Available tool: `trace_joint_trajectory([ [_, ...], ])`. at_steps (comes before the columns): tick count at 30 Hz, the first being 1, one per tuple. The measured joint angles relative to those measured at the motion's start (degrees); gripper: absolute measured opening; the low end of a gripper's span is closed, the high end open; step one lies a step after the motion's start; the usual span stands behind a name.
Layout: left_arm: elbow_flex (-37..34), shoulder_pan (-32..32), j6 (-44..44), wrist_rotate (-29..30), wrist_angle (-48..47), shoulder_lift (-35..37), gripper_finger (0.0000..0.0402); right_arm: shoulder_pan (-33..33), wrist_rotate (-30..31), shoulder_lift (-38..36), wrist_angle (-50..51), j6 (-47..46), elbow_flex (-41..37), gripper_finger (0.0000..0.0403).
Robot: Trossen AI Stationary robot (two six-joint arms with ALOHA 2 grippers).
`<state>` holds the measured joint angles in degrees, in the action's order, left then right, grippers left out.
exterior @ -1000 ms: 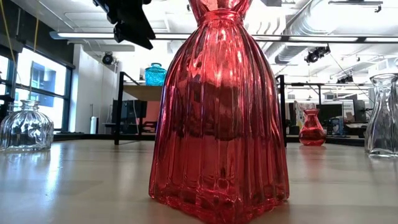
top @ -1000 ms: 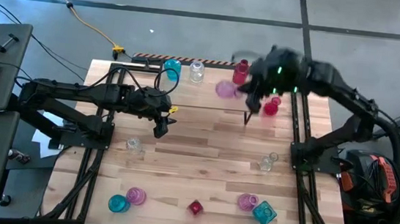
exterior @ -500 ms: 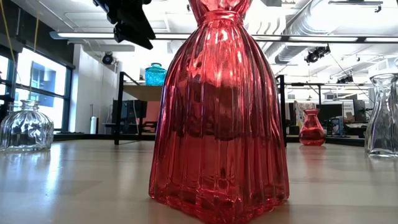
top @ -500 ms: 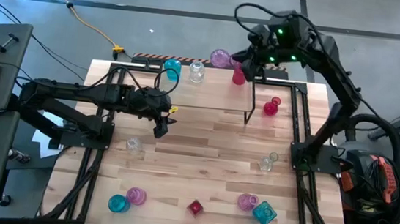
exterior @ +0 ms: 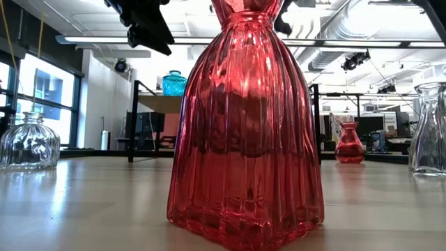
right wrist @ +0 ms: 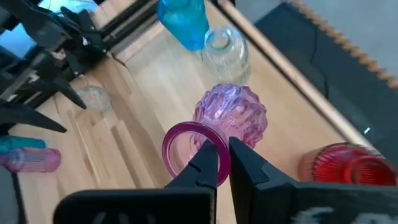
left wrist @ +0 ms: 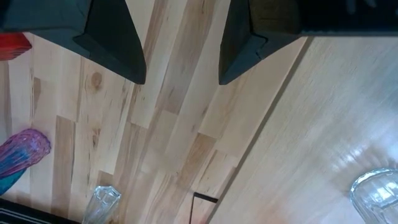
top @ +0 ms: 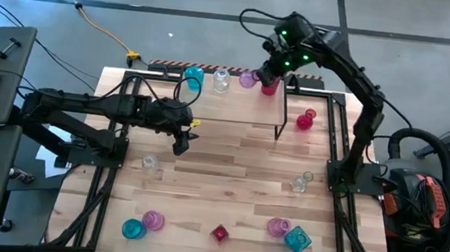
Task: Sort vases onto shelf
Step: Put the top right violet vase on the shelf
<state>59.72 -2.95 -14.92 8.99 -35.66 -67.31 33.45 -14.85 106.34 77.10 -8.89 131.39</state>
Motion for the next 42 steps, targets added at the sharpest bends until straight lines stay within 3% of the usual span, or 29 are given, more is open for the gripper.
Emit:
trace_joint_trajectory([
  [25,0.0,0.0,0.0,0.2,0.0,0.0,0.0193,3.2,-1.9,9.4,1.5,3.6,0.0,0.0],
  [42,0.0,0.0,0.1,0.2,0.0,0.0,0.0193,3.4,-1.9,10.3,2.0,4.4,0.0,0.0],
])
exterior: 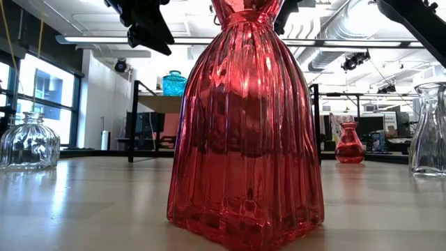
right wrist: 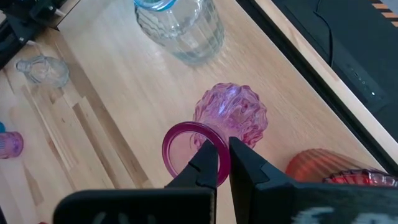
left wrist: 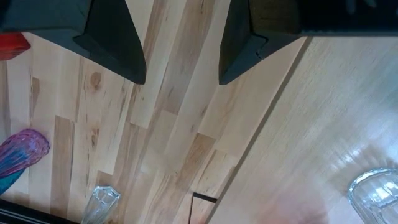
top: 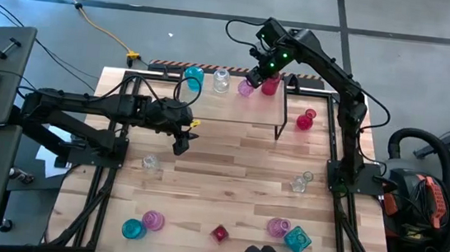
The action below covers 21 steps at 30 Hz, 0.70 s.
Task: Sort vases onto shelf
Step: Put the top right violet vase on the shelf
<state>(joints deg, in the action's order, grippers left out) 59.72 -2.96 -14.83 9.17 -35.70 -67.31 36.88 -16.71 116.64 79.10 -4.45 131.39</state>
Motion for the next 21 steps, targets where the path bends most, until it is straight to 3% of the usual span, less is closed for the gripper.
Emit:
trace_joint_trajectory([
  [21,0.0,0.0,0.0,0.0,0.0,0.0,0.0193,0.2,3.6,0.0,-0.4,0.6,0.0,0.0],
])
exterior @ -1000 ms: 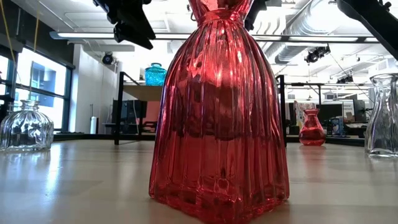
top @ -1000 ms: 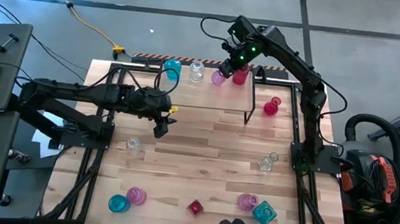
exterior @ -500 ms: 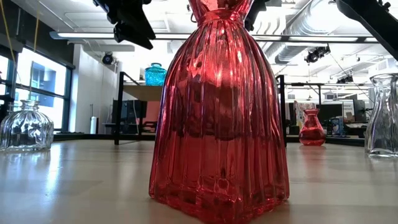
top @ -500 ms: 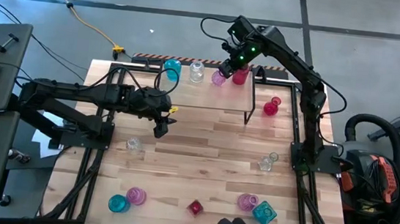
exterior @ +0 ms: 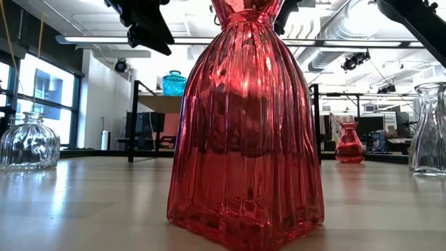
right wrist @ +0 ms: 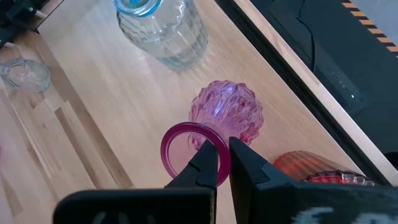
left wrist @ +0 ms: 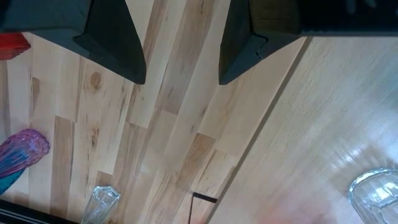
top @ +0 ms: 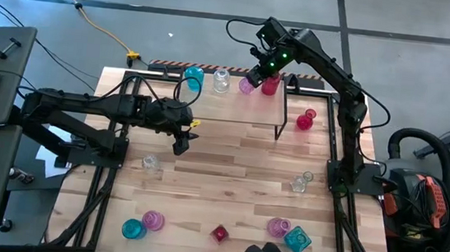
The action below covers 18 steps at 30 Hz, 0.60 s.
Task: Sort vases onto shelf
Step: Put the top right violet vase on the shelf
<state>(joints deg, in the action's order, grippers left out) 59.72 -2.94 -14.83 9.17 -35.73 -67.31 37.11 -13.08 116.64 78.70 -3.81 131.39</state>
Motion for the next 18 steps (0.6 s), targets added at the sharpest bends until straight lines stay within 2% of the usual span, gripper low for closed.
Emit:
trace_joint_trajectory([
  [6,0.0,0.0,0.0,0.0,0.0,0.0,0.0193,0.0,0.1,0.0,-0.4,0.5,0.0,0.0003],
  [13,0.0,0.0,0.0,0.0,0.0,0.0,0.0193,0.0,0.4,0.0,-0.7,0.4,0.0,0.0035],
  [18,0.0,0.0,0.0,0.0,0.0,0.0,0.0193,0.0,0.1,0.0,-3.7,-1.1,0.0,0.0041],
])
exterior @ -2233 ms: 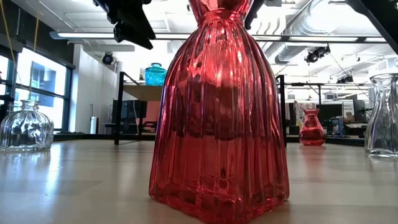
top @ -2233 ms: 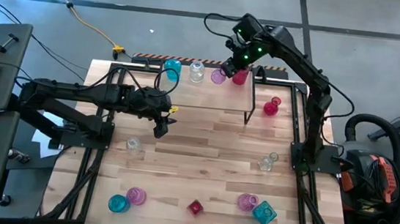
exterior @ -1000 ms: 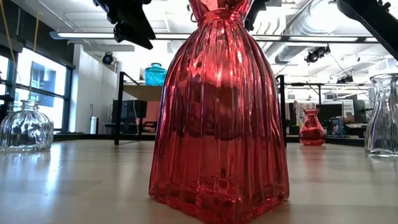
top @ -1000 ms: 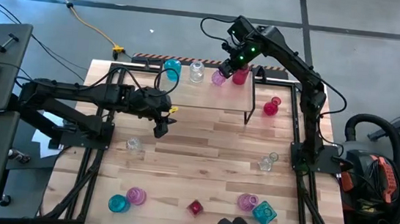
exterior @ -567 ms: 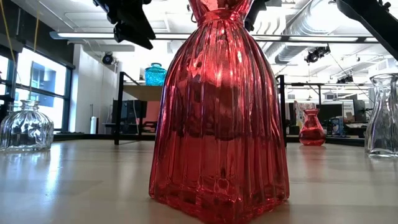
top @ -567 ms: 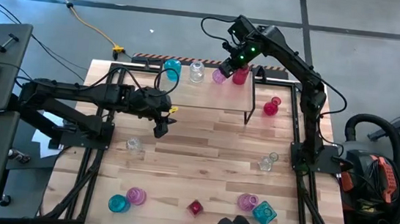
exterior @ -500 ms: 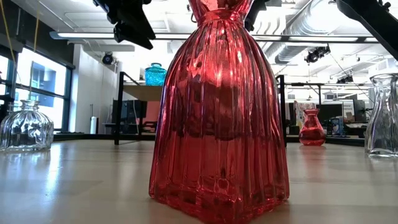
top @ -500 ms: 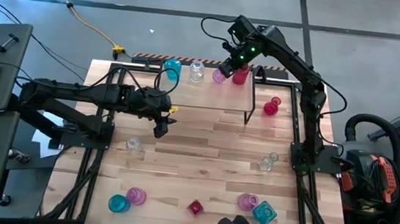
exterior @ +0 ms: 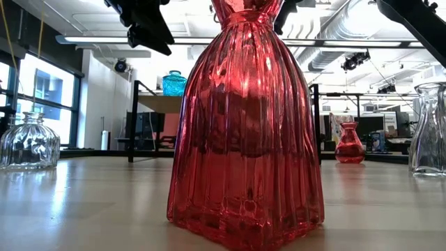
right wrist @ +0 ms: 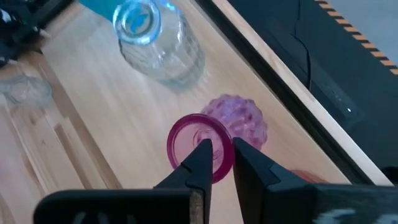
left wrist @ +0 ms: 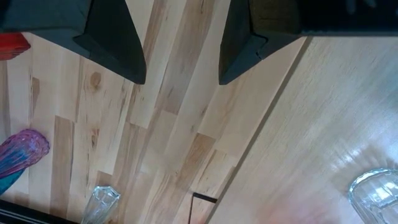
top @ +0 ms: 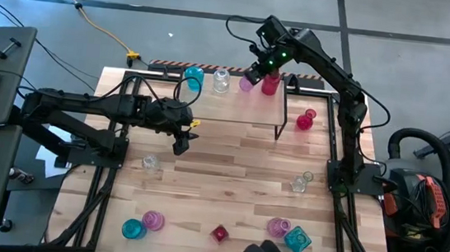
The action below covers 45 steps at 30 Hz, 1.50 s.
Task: Sort vases onto shelf
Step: Put the top right violet vase on the shelf
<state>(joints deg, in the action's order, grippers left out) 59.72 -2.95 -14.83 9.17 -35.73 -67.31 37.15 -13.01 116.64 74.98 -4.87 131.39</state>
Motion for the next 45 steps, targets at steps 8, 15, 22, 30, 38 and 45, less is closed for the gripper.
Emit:
trace_joint_trajectory([
  [8,0.0,0.0,0.0,0.0,0.0,0.0,0.0193,0.2,-0.6,0.0,0.1,0.2,0.0,0.0041],
  [15,0.0,0.0,0.5,0.0,0.0,0.0,0.0193,1.7,-0.5,0.0,-1.4,-0.2,0.0,0.0041],
  [22,0.0,0.0,1.0,0.0,0.0,0.0,0.0193,2.7,-0.7,0.0,-2.2,-0.1,0.0,0.0041],
  [30,0.0,0.0,1.5,0.0,0.0,0.0,0.0193,2.7,-1.0,0.0,-3.4,0.8,0.0,0.0041],
  [38,0.0,0.0,1.5,0.0,0.0,0.0,0.0193,2.9,-1.1,0.0,-2.7,0.8,0.0,0.0041],
  [45,0.0,0.0,1.5,0.0,0.0,0.0,0.0193,2.1,-1.1,0.0,-1.9,0.4,0.0,0.0041],
])
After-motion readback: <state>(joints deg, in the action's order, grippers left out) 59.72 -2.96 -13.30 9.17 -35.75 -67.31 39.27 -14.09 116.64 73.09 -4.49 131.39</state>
